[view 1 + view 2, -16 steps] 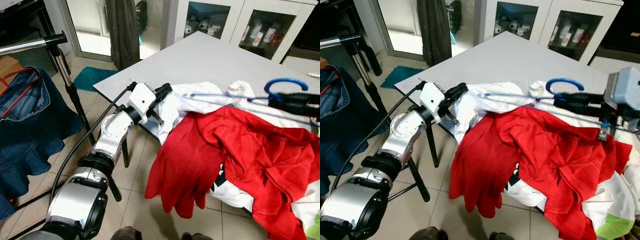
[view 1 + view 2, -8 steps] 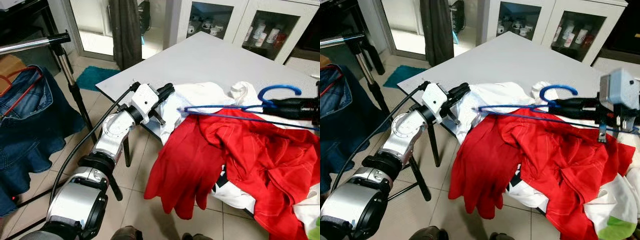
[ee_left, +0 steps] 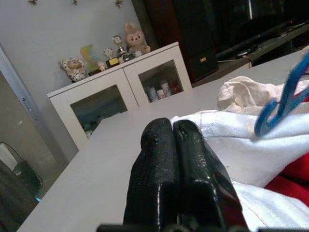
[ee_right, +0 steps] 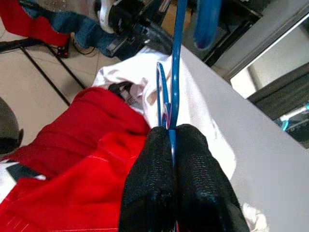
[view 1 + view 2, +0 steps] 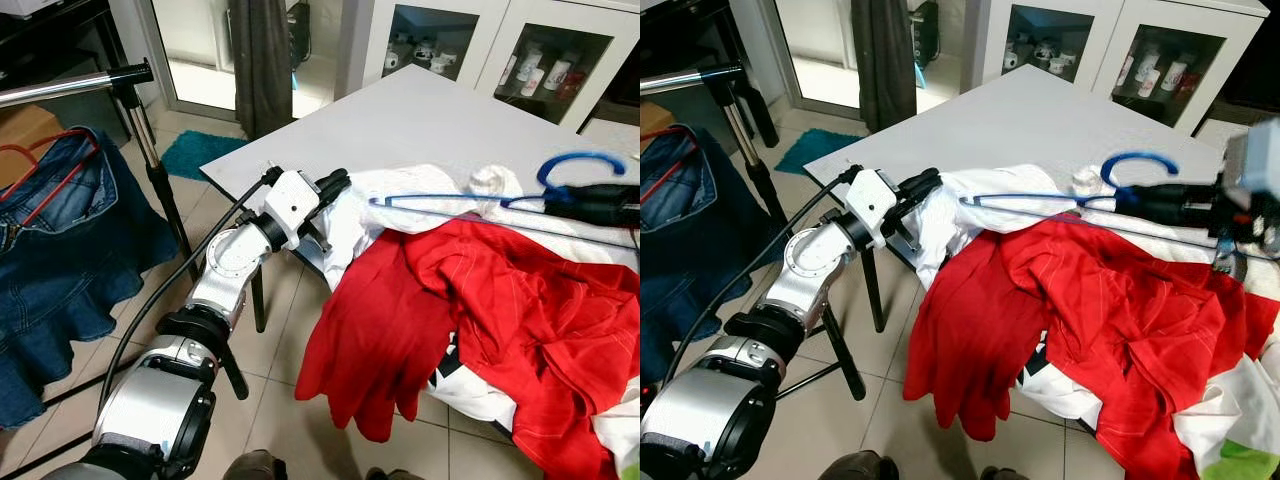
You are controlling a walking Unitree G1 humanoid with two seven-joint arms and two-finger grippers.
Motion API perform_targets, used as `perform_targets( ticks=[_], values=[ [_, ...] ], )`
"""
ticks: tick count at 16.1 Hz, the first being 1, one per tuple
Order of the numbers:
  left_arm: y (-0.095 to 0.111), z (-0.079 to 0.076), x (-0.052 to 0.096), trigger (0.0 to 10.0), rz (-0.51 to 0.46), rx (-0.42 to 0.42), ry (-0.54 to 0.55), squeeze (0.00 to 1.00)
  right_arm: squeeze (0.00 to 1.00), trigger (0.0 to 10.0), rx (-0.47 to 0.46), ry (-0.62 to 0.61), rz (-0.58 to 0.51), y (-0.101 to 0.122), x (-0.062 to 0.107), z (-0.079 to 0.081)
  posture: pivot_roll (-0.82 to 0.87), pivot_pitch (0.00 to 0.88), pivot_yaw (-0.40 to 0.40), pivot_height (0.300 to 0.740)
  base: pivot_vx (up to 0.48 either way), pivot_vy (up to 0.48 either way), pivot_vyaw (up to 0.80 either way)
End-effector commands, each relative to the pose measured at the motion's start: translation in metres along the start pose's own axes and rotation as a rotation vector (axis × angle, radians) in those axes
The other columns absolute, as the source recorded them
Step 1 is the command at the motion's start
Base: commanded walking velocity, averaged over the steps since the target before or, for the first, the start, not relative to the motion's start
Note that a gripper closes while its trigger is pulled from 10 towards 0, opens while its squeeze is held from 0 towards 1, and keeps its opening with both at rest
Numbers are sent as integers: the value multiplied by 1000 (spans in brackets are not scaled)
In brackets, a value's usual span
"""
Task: Hang hanger
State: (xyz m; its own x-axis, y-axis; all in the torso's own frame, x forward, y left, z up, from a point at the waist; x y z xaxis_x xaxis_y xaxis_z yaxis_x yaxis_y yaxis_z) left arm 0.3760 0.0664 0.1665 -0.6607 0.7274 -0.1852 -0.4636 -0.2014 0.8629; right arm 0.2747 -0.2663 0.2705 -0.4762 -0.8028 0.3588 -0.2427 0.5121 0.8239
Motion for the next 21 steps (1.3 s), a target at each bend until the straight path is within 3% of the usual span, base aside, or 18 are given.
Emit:
perform_targets(
  ticks=[1,5,6,7,8,9,10,13,17,21],
  values=[
    [9,1,-5,0,-34,-30,-5,0,0,10000,11,30,9,1,-2,3,52,44,-9,740,0,0,0],
    [10,1,-5,275,-31,-45,-4,0,0,10000,30,30,16,-1,-7,2,60,45,-11,740,0,0,0],
    [10,2,-5,2314,-29,-52,-1,0,0,10000,34,7,9,1,-5,-2,61,44,-11,740,0,0,0],
    [9,2,-4,3451,-27,-58,-2,0,0,10000,32,-15,0,3,-2,-7,63,45,-12,740,0,0,0],
    [8,1,-3,3843,-25,-60,-2,0,0,10000,30,-34,-8,6,2,-11,63,45,-12,740,0,0,0],
    [7,1,-2,8784,-21,-62,-1,0,0,10000,30,-63,-10,8,8,-17,62,45,-13,740,0,0,0],
    [6,0,-2,10000,-18,-63,-1,0,0,10000,29,-83,-6,8,12,-20,60,46,-13,740,0,0,0],
    [7,-2,-4,10000,-18,-62,-4,0,0,10000,30,-39,51,-6,5,-10,55,46,-15,740,0,0,0],
    [7,-4,-4,10000,-17,-78,-16,0,0,10000,20,-4,56,-8,3,-6,55,46,-15,740,0,0,0],
    [6,-3,-3,10000,-12,-98,-17,0,0,10000,-1,11,0,-1,-1,-4,62,46,-12,740,0,0,0]
  ],
)
Point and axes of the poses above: a point about 5 cm out from each wrist's last joint towards the gripper, its own x axis pointing back from the gripper into the wrist, its own y axis along the axis of the wrist's last joint, z = x × y, the point moved 3 cm from there along -x, pointing out of the wrist towards the gripper, and after that the axes turned 2 degrees about -x, right-handed, at the moved point
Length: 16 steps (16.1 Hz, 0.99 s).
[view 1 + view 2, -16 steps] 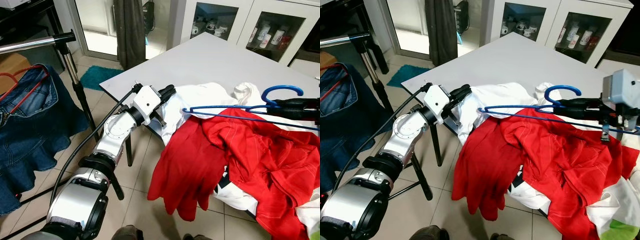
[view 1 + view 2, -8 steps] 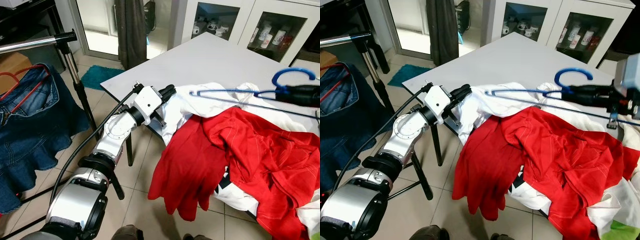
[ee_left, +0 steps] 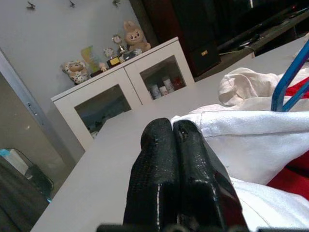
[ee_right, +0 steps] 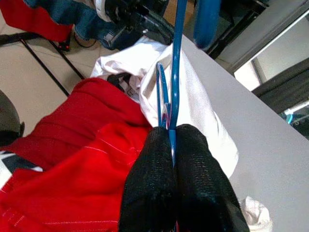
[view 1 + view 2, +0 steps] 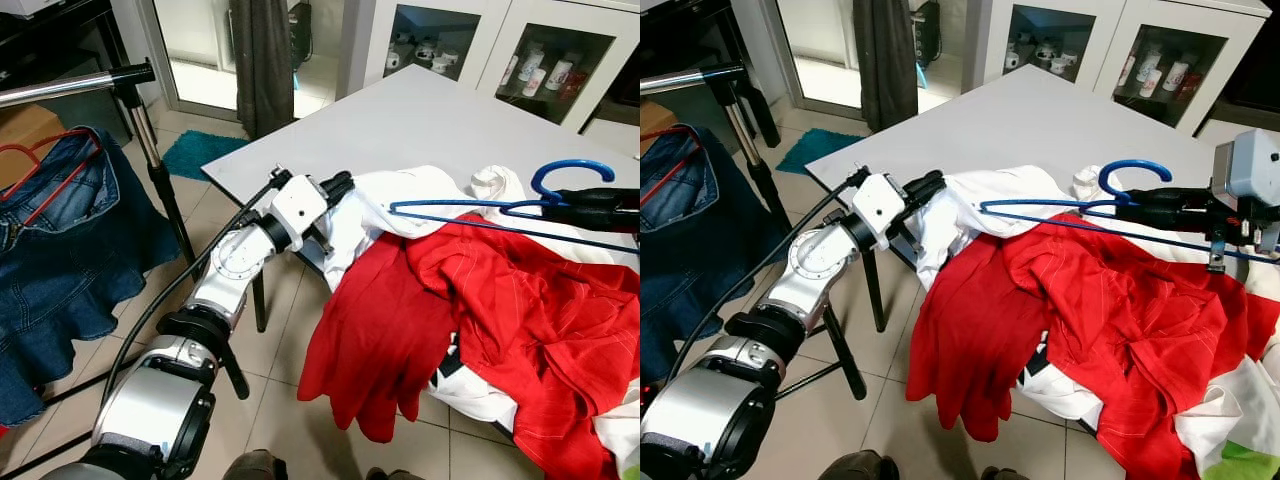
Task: Hang hanger
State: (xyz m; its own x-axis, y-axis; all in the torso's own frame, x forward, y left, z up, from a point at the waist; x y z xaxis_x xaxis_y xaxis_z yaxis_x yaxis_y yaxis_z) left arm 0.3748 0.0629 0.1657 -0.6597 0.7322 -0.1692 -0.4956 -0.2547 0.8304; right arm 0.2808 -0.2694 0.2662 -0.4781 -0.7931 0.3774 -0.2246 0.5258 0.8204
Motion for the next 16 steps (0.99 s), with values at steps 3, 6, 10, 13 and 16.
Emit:
perform_targets(
  ticks=[3,6,10,13,16],
  values=[
    [6,1,-1,10000,-24,-48,-12,0,0,10000,-17,58,-34,10,1,5,57,45,-10,740,0,0,0],
    [11,0,-5,10000,-42,-89,-47,0,0,10000,-36,175,-30,2,-21,25,56,46,-8,740,0,0,0],
    [16,-5,-7,10000,-59,-134,-89,0,0,10000,-7,132,-38,2,-37,22,69,47,-5,740,0,0,0],
    [13,-5,-3,10000,-54,-137,-89,0,0,10000,15,42,-44,8,-27,7,75,45,-2,740,0,0,0],
    [10,-5,0,10000,-44,-127,-76,0,0,10000,-14,19,-84,19,-10,2,75,45,0,740,0,0,0]
  ],
)
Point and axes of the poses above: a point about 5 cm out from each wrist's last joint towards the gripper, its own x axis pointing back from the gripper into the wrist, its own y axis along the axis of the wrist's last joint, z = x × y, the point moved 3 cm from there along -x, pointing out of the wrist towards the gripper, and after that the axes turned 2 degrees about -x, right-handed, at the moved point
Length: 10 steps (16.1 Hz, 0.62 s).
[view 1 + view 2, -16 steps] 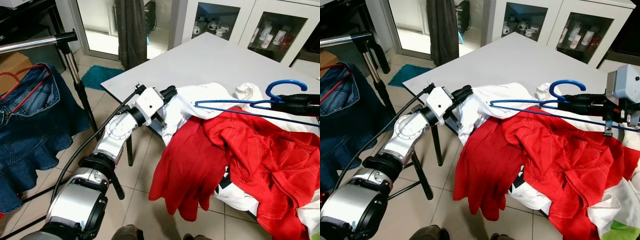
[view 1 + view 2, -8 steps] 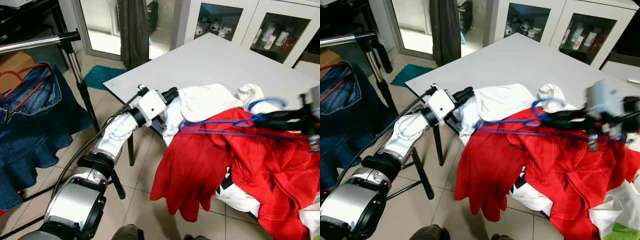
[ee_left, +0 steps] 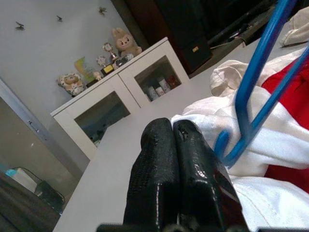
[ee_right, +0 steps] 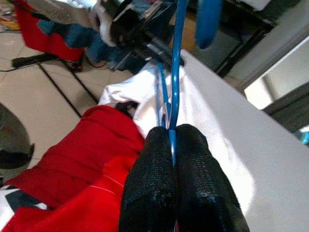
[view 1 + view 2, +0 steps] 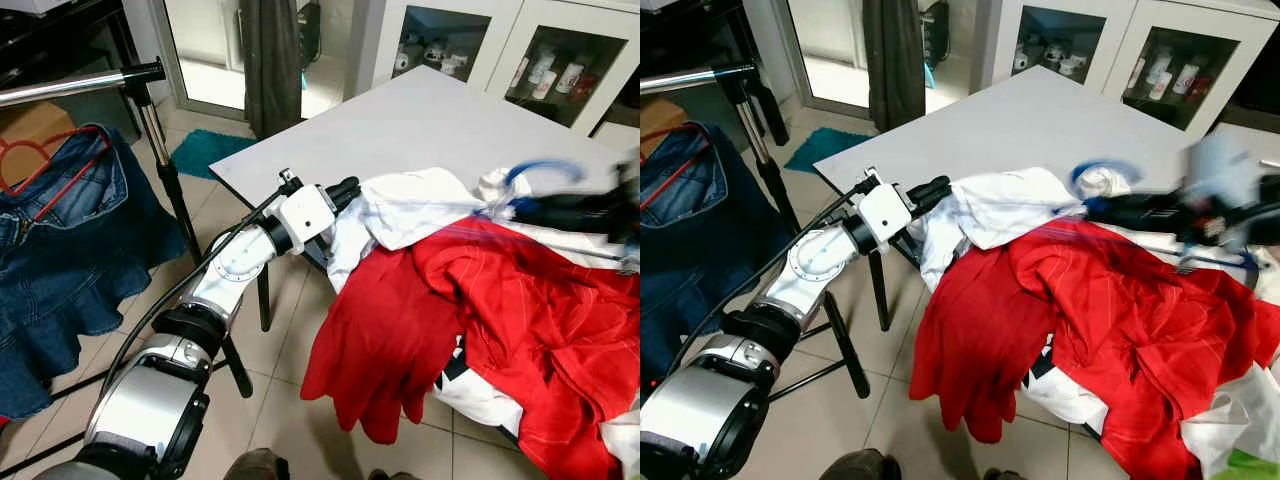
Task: Hang hanger
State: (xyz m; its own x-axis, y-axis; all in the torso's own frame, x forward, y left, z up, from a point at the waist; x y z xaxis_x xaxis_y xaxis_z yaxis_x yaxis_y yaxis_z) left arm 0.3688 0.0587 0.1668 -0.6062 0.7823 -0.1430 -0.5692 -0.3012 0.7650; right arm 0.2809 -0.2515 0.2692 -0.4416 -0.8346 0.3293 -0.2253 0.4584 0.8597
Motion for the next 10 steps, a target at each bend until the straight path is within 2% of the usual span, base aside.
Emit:
perform_targets(
  ticks=[1,2,5,10],
  values=[
    [4,0,-1,10000,-19,-16,3,0,0,10000,5,2,-25,10,9,-1,75,45,0,740,0,0,0],
    [3,-2,-1,10000,-18,-11,4,0,0,10000,-12,19,-7,8,16,2,62,47,-2,740,0,0,0],
    [5,-3,-3,10000,-24,-6,4,0,0,10000,-47,64,50,-2,23,11,55,47,-3,740,0,0,0],
    [6,-3,-4,10000,-28,-8,7,0,0,10000,-71,80,110,-16,25,17,56,45,-3,740,0,0,0]
  ],
)
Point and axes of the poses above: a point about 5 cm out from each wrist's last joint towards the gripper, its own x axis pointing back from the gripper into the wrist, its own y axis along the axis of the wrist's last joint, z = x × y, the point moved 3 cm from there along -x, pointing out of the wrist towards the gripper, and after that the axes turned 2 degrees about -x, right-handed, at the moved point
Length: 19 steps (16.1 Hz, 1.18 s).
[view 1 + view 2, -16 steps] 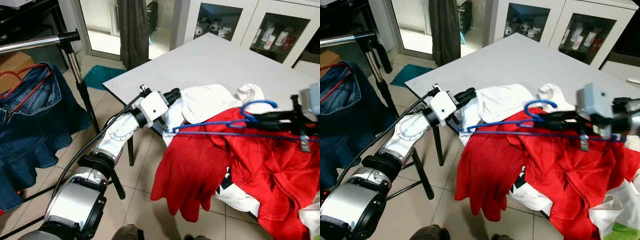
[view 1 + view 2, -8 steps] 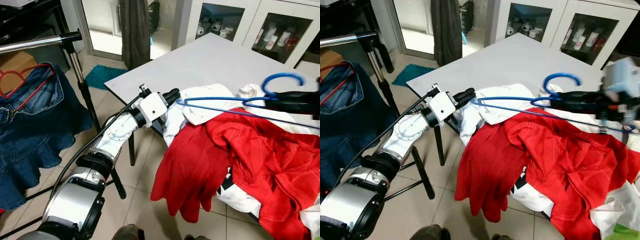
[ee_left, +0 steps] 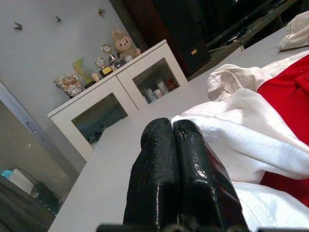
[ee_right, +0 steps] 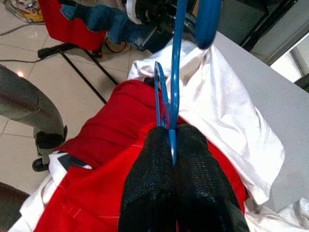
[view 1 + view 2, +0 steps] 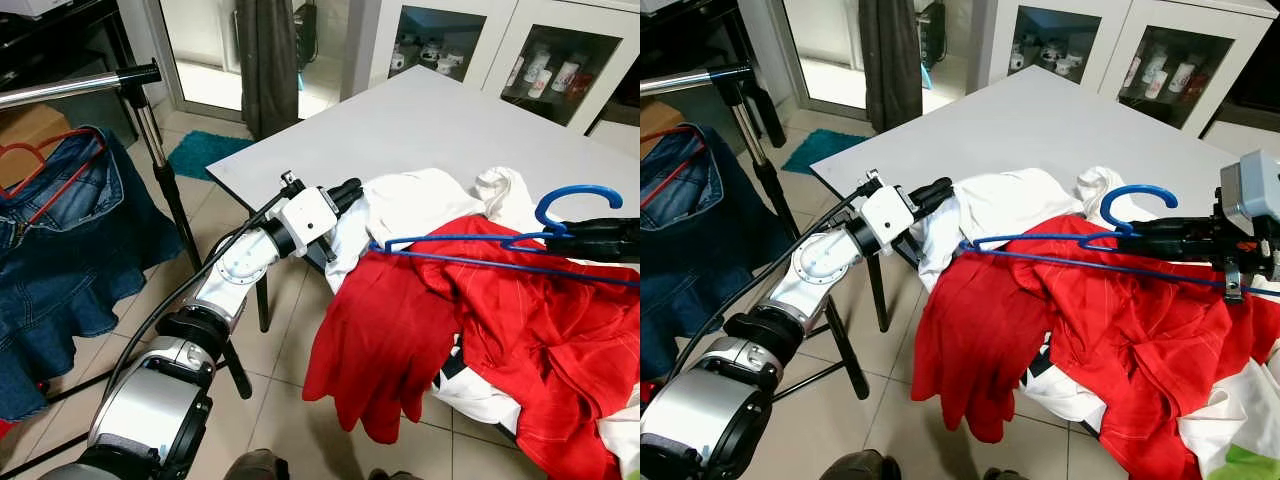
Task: Hang hanger
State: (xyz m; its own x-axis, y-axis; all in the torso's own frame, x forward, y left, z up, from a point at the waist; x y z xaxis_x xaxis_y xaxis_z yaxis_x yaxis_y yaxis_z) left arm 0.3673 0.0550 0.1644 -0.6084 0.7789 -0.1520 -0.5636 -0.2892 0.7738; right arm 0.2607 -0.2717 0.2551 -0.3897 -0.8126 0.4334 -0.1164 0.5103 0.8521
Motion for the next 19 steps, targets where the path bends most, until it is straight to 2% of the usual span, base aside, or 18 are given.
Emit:
perform_targets(
  ticks=[1,8,12,19],
  values=[
    [6,2,-3,10000,-24,-25,-1,0,0,10000,2,-9,40,-4,6,-1,56,45,-3,740,0,0,0],
    [6,2,-2,10000,-25,-29,-2,0,0,10000,14,-50,50,-8,7,-8,63,46,-1,740,0,0,0],
    [6,1,-2,10000,-27,-27,-6,0,0,10000,43,-120,41,-5,11,-18,63,47,0,740,0,0,0],
    [8,0,-4,10000,-32,-28,-11,0,0,10000,32,-67,-49,1,-11,-11,63,46,4,740,0,0,0]
  ],
)
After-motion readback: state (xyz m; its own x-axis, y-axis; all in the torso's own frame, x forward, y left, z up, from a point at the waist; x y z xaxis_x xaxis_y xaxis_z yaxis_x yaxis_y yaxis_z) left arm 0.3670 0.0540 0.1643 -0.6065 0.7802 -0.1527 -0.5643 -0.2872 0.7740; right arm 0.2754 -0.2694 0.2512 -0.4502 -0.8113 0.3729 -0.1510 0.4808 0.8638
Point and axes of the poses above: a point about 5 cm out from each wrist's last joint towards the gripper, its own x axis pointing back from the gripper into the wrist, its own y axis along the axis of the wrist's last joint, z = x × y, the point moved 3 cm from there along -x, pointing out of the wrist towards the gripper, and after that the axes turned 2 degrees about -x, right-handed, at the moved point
